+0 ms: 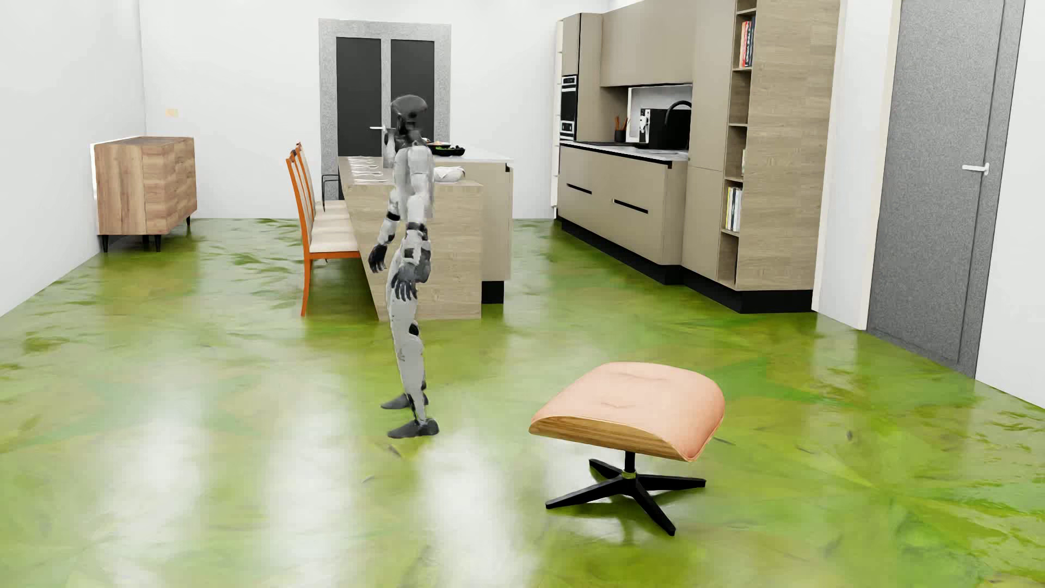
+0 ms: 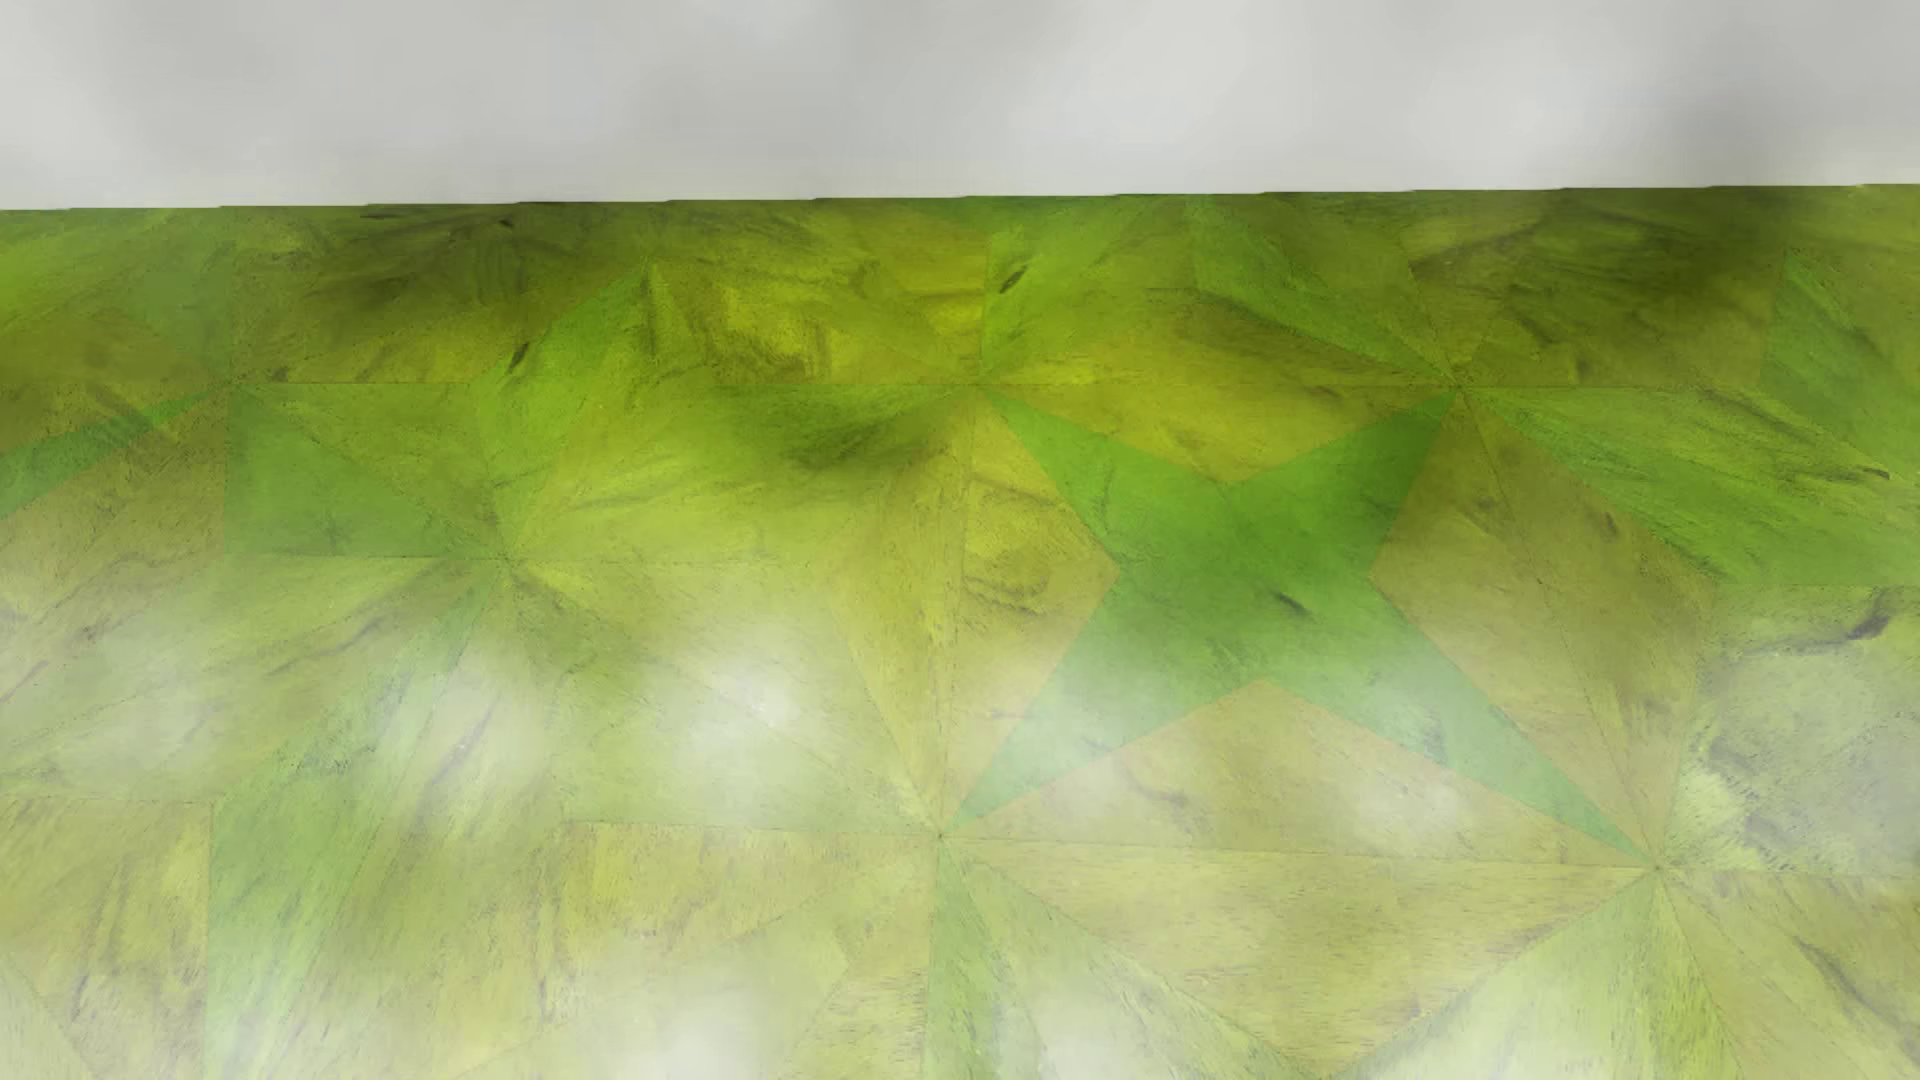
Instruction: Rest on the chair
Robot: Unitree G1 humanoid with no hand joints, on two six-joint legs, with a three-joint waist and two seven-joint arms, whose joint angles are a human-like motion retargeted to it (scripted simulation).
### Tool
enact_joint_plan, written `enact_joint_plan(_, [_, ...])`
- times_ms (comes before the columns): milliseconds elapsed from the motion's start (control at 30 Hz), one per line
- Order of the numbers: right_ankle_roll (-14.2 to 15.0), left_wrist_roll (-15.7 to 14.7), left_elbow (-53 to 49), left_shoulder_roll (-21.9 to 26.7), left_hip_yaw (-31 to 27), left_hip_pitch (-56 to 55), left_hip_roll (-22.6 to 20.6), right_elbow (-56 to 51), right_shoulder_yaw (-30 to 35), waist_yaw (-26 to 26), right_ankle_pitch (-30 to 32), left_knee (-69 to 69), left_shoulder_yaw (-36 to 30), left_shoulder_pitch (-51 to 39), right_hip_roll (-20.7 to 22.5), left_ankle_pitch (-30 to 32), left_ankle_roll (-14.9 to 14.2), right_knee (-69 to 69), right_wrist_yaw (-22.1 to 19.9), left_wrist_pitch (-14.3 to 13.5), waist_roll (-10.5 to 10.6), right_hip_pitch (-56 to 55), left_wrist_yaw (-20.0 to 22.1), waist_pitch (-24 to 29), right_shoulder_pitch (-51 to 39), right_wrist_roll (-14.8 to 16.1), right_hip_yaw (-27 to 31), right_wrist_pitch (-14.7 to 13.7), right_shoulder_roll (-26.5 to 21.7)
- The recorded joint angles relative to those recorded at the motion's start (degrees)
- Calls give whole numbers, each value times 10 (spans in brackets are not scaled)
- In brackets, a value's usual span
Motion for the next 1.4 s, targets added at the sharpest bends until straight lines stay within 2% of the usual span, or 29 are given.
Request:
enact_joint_plan(133, [-6, 14, -4, -2, 2, -1, 15, -4, -3, -1, -14, 2, -5, 7, 12, 6, -5, 10, -3, 4, -1, 3, -10, 1, -3, -5, -4, -6, 4])
enact_joint_plan(233, [-20, 14, -7, 6, -5, -4, 25, -9, 1, -4, -60, 8, -4, 1, 27, 11, -7, 38, 1, 5, -2, 2, -14, 4, 1, -9, 7, -12, 5])
enact_joint_plan(300, [-16, 5, -10, 8, -13, -8, 30, -14, 5, -6, -75, 9, -9, 1, 37, 19, -11, 58, 6, 4, -3, 0, -8, 4, 6, -9, 20, -13, 10])
enact_joint_plan(367, [-22, 12, -15, 6, -20, -20, 31, -23, 7, -2, -59, 8, -3, -8, 36, 32, -14, 61, 12, 1, -1, 3, -2, 6, 10, -20, 0, -14, 7])
enact_joint_plan(467, [-20, 16, -31, -5, -37, -47, 27, -30, 28, 13, -71, 4, 9, -18, 33, 53, -25, 44, 23, -1, 9, 17, -1, 15, 13, -27, -27, -17, -8])
enact_joint_plan(500, [-26, 25, -37, -10, -42, -62, 22, -39, 33, 17, -73, 9, 8, -18, 33, 57, -28, 33, 30, -5, 11, 23, -4, 18, 16, -40, -34, -17, -20])
enact_joint_plan(600, [-45, 58, -36, -16, -23, -80, 13, -43, 24, 30, -72, 52, 24, -17, 29, 38, -11, 9, 20, -8, 16, 48, -27, 35, 18, -32, -64, -25, -37])
enact_joint_plan(667, [-65, 67, -31, -12, -9, -81, 23, -40, 20, 33, -75, 75, 36, -9, 27, 31, -7, 6, 16, -9, 16, 65, -41, 39, 23, -33, -82, -27, -40])
enact_joint_plan(800, [-99, 68, -26, -2, 9, -87, 58, -42, 5, 31, -81, 64, 61, 2, 23, 30, -11, 0, 16, -15, 12, 106, -40, 43, 31, -42, -112, -34, -34])
enact_joint_plan(900, [-127, 87, -26, 3, 44, -85, 65, -43, 12, 31, -60, 43, 78, 1, 22, 17, 9, -6, 12, -33, 10, 141, -38, 55, 20, -54, -136, -43, -30])
enact_joint_plan(933, [-82, 58, -45, 2, 32, -107, 46, -41, 4, 37, -89, 53, 67, 27, 26, -2, 0, -23, -24, 15, 15, 145, -51, 22, 38, -8, -136, -30, -25])
enact_joint_plan(967, [-79, 63, -47, 3, 36, -99, 35, -49, 4, 36, -84, 43, 68, 33, 22, 6, 6, -13, -26, 14, 14, 150, -54, 20, 40, -7, -140, -31, -25])
enact_joint_plan(1000, [-64, 61, -46, 4, 23, -95, 19, -53, 2, 36, -84, 28, 59, 36, 4, 47, -7, 18, -38, 12, 7, 148, -51, 19, 40, 4, -140, -35, -22])
enact_joint_plan(1033, [-40, 62, -44, 5, 6, -95, 1, -49, 1, 36, -83, 35, 41, 39, -19, 48, 0, 56, -47, 9, 1, 145, -53, 19, 40, 15, -138, -37, -20])
enact_joint_plan(1100, [8, 66, -51, 6, 18, -60, -25, -60, 5, 33, -50, 19, 30, 45, -63, 45, 28, 170, -38, 7, 3, 121, -50, 26, 45, 34, -138, -33, -29])
enact_joint_plan(1167, [22, 61, -55, 15, 17, -18, -41, -58, 6, 20, -24, -17, 35, 44, -88, 47, 57, 300, -41, 12, 3, 58, -49, 35, 35, 34, -109, -28, -23])
enact_joint_plan(1200, [21, 52, -55, 22, 12, 6, -44, -60, 5, 11, -36, -34, 26, 39, -79, 48, 61, 348, -48, 16, 2, 28, -48, 42, 32, 44, -86, -28, -15])
enact_joint_plan(1233, [-6, 48, -55, 27, 7, 27, -48, -60, 11, 0, -60, -50, 17, 37, -56, 47, 65, 378, -46, 21, 2, 1, -48, 46, 33, 54, -60, -27, -8])
enact_joint_plan(1267, [-26, 45, -55, 31, 3, 40, -50, -61, 10, -10, -80, -54, 3, 32, -33, 41, 67, 397, -35, 21, 1, -30, -48, 50, 31, 44, -36, -28, -3])
enact_joint_plan(1333, [-5, 46, -59, 41, 5, 50, -52, -67, -4, -27, -94, -36, -18, 18, 3, 17, 71, 400, -18, 19, -5, -104, -52, 55, 30, 19, -3, -31, 3])
enact_joint_plan(1400, [-14, 43, -68, 45, -1, 79, -56, -64, -4, -36, -106, -50, -33, 6, 42, 2, 74, 328, -15, 21, -7, -158, -51, 56, 31, 20, 17, -29, 7])
